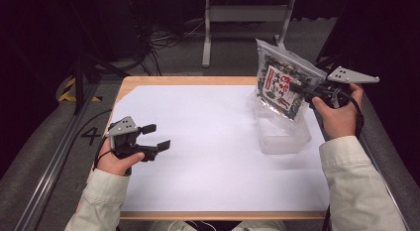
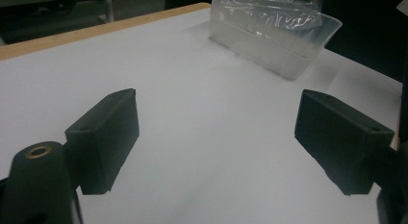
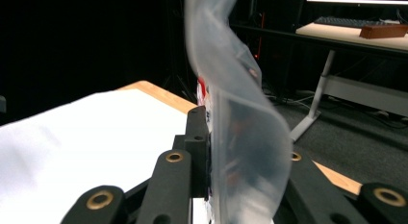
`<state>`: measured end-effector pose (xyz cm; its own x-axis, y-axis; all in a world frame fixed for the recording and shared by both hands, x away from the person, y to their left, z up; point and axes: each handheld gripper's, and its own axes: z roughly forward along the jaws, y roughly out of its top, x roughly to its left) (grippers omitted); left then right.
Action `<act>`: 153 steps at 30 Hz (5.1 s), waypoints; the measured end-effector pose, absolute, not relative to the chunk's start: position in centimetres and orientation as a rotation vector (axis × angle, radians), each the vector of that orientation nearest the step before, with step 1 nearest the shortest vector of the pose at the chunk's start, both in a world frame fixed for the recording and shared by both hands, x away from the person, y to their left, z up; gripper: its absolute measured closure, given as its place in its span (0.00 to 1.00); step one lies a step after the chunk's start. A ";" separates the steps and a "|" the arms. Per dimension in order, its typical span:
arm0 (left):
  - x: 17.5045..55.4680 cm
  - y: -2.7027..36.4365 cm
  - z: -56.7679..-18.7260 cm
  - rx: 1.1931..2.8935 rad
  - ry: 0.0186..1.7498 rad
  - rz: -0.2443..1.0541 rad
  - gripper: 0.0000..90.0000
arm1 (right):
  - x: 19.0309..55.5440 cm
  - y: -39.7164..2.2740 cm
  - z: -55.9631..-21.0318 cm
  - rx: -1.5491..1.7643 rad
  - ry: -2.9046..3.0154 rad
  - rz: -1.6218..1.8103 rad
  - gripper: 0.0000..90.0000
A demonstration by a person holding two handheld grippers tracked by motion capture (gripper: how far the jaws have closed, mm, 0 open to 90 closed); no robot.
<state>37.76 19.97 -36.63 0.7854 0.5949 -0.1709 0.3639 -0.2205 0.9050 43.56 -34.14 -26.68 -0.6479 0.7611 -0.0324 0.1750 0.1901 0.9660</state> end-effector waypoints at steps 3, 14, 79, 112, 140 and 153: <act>37.8 20.0 -36.7 1.833 0.732 0.242 0.18 | 43.7 -34.4 -27.1 0.885 1.952 1.478 0.85; 37.9 20.1 -36.8 1.836 0.746 0.235 0.18 | 43.8 -35.4 -27.8 0.929 1.939 1.465 0.85; 38.1 20.1 -37.2 1.860 0.769 0.229 0.17 | 43.5 -37.2 -35.7 1.015 1.920 1.456 0.85; 37.7 21.1 -37.9 1.843 0.782 0.254 0.17 | 41.8 -38.7 -33.8 1.029 1.824 1.494 0.32; 34.6 23.1 -39.8 1.815 0.706 0.310 0.16 | 33.6 -37.1 -33.0 0.891 1.816 1.517 0.25; 33.7 23.0 -41.0 1.812 0.696 0.318 0.15 | 32.2 -34.1 -35.5 0.836 1.911 1.521 0.24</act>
<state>33.68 22.97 -41.00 0.7902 0.6010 -0.1199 0.3027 -0.2127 0.9290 32.23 -34.11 -35.54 -0.6536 0.7557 -0.0408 0.1297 0.1650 0.9777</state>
